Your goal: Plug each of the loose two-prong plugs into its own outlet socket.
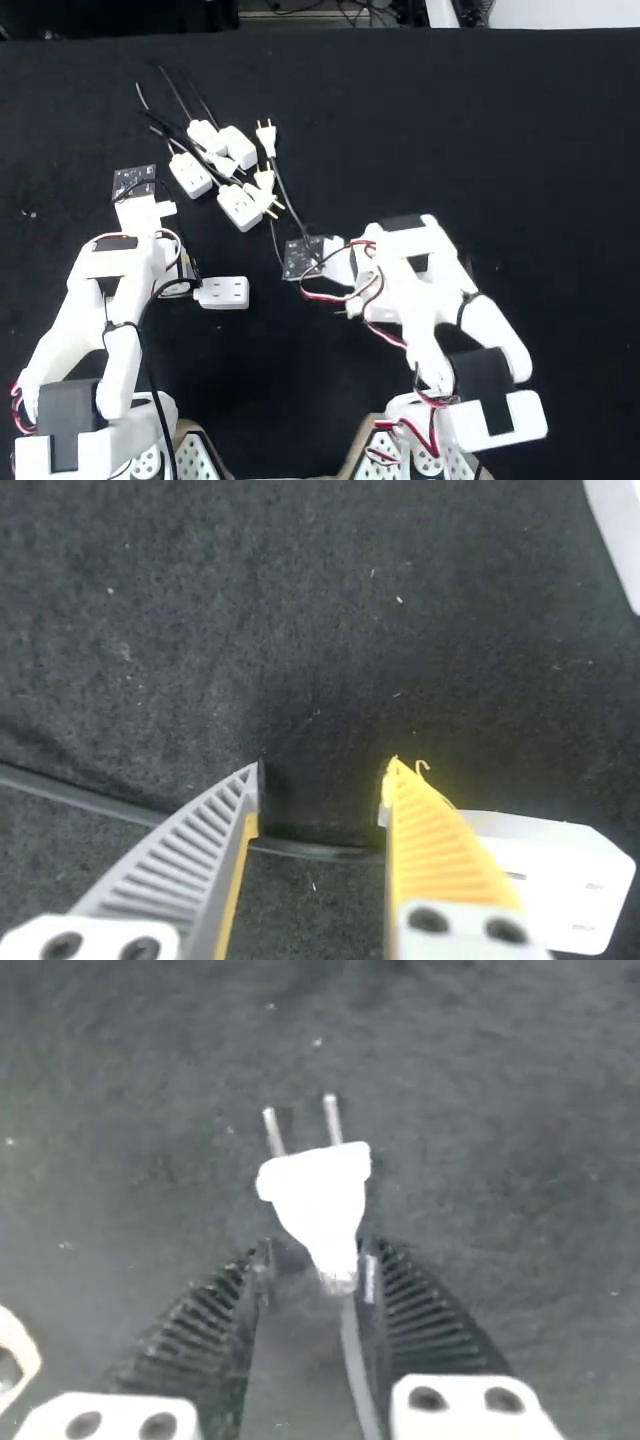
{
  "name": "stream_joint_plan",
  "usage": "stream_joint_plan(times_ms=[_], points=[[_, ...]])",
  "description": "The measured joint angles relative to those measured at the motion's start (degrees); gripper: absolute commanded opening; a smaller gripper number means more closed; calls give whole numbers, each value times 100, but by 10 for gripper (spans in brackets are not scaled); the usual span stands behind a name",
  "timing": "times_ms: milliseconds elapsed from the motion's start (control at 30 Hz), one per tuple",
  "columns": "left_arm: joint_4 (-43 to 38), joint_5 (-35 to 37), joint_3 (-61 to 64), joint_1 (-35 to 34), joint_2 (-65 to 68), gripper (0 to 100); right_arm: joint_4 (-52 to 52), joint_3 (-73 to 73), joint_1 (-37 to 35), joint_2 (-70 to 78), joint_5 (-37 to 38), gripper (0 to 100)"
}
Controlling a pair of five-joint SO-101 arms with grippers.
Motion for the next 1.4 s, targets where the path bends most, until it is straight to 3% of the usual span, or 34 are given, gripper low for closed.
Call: stream_joint_plan(times_ms=[133, 233, 400, 700, 833, 1033, 1400], points=[[0, 0, 0, 0, 0, 202, -220, 0, 53, 105, 35, 123], [0, 0, 0, 0, 0, 202, -237, 0, 70, 114, 35, 2], [0, 0, 0, 0, 0, 202, -325, -167, 114, 237, 35, 11], [0, 0, 0, 0, 0, 202, 1169, -598, 114, -264, -9, 10], [0, 0, 0, 0, 0, 202, 1266, -624, -158, -756, -949, 10], [0, 0, 0, 0, 0, 202, 1187, -853, -1275, -1468, -2330, 11], [0, 0, 0, 0, 0, 202, -1055, -123, -2101, -1679, -3982, 11]])
